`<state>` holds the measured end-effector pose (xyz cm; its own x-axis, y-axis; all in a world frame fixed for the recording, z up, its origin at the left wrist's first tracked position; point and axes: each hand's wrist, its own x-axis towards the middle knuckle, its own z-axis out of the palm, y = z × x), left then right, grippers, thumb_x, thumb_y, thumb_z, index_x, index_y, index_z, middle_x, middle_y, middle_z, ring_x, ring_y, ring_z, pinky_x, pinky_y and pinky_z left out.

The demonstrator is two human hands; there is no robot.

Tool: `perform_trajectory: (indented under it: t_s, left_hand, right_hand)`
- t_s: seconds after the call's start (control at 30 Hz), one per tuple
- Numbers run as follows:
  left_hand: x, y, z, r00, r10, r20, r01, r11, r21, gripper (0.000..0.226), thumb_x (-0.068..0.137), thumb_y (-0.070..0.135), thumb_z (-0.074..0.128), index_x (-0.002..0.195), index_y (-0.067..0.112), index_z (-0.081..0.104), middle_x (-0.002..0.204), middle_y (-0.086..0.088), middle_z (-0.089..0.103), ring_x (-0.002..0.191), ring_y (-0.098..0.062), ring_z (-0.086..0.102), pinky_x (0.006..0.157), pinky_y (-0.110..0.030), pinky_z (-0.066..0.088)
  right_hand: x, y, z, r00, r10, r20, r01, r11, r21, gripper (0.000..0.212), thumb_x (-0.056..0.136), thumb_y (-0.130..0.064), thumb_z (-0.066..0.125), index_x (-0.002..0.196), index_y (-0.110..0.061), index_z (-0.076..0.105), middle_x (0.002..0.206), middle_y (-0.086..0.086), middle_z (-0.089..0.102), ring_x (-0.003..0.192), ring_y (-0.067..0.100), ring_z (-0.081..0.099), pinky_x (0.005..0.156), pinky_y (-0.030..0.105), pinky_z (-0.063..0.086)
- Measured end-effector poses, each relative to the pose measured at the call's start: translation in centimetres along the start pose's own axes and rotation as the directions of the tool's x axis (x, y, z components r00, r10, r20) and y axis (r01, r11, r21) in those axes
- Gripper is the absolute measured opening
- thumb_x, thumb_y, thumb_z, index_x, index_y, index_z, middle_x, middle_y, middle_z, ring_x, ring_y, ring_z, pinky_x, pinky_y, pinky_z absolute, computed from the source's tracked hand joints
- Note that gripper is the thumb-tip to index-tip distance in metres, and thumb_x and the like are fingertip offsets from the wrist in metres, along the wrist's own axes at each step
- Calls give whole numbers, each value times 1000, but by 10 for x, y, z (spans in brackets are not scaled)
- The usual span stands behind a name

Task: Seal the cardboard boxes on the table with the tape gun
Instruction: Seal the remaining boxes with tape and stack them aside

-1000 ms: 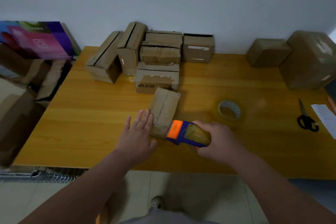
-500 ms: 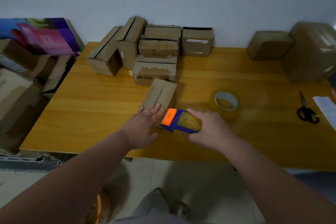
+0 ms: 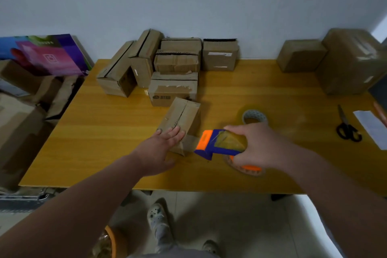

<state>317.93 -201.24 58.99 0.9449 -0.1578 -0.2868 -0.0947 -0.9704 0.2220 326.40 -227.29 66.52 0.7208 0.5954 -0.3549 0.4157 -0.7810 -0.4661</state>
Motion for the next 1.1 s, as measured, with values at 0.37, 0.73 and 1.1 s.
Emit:
perform_trajectory:
  t_s: [0.37,0.73,1.1]
  left_hand:
    - [2,1,0,1000,-16,7,16,1000,23,91,86,29,60,153,27,-1,160,3,-7,147,-12,-3,116,-28,-7]
    - [7,-2,-5,1000,-13,0,13,996,84,77,93,13,50,153,29,4,161,7,0,147,-9,3,118,-27,0]
    - [14,4,-17,980,-25,-197,61,983,175,56,97,12,47,148,30,31,154,7,32,136,-14,38,105,-28,37]
  right_hand:
    - [57,-34,35,987,104,126,-95,993,-75,86,65,-38,78,144,-31,42,127,-1,49,103,17,54,82,33,55]
    - [76,-37,43,862,284,420,-198,951,-238,46,72,-46,74,106,-17,64,99,2,60,87,17,60,70,30,51]
    - [54,24,48,952,302,-47,-295,949,106,62,97,-25,51,152,-27,22,131,8,53,88,16,58,64,23,45]
